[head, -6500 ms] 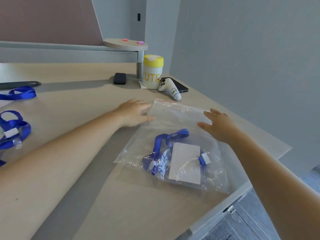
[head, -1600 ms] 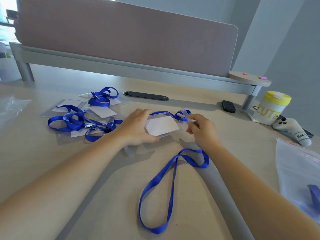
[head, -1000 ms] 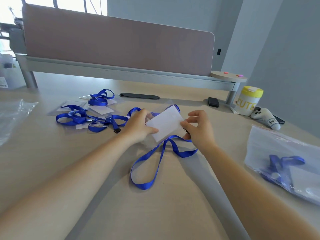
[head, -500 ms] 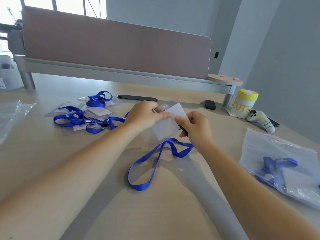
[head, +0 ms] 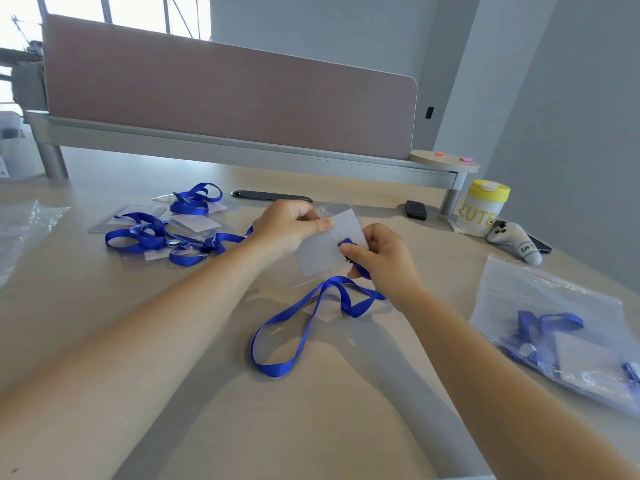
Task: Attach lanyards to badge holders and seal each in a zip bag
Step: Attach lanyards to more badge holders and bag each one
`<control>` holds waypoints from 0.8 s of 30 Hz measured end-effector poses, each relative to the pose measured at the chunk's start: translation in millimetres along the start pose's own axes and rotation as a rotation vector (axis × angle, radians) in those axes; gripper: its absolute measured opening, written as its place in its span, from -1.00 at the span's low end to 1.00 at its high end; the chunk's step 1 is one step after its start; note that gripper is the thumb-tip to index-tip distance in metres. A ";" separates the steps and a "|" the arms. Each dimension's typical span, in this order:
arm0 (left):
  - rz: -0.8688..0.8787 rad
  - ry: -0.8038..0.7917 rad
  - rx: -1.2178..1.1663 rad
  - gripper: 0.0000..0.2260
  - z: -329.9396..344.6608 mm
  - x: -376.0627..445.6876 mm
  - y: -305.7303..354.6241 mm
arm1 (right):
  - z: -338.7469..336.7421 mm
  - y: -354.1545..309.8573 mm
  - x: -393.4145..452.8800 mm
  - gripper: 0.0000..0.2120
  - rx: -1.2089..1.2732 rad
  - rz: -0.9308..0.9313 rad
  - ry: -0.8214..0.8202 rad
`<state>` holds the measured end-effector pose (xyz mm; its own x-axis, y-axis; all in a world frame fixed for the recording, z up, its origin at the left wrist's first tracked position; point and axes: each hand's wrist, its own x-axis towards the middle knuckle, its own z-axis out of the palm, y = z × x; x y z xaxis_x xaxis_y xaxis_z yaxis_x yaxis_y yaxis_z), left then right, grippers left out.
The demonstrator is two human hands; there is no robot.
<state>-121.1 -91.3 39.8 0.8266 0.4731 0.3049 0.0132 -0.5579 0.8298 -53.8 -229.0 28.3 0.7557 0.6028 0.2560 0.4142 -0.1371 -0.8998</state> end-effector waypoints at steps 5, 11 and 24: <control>0.021 0.061 0.019 -0.78 -4.3 2.8 -9.8 | -6.4 -0.7 -2.9 -0.81 -0.046 0.038 -0.159; 0.064 0.051 0.093 -0.79 -13.1 1.9 -9.4 | -9.9 1.1 0.0 -0.81 -0.108 0.044 -0.270; 0.102 -0.085 0.218 -0.79 -35.4 -7.8 -13.4 | -2.8 -7.3 9.3 -0.75 -0.358 -0.001 -0.264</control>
<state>-147.7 -63.4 42.9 0.8741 0.3527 0.3340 0.0405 -0.7380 0.6736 -48.4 -224.7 38.2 0.6187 0.7769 0.1163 0.5999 -0.3716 -0.7086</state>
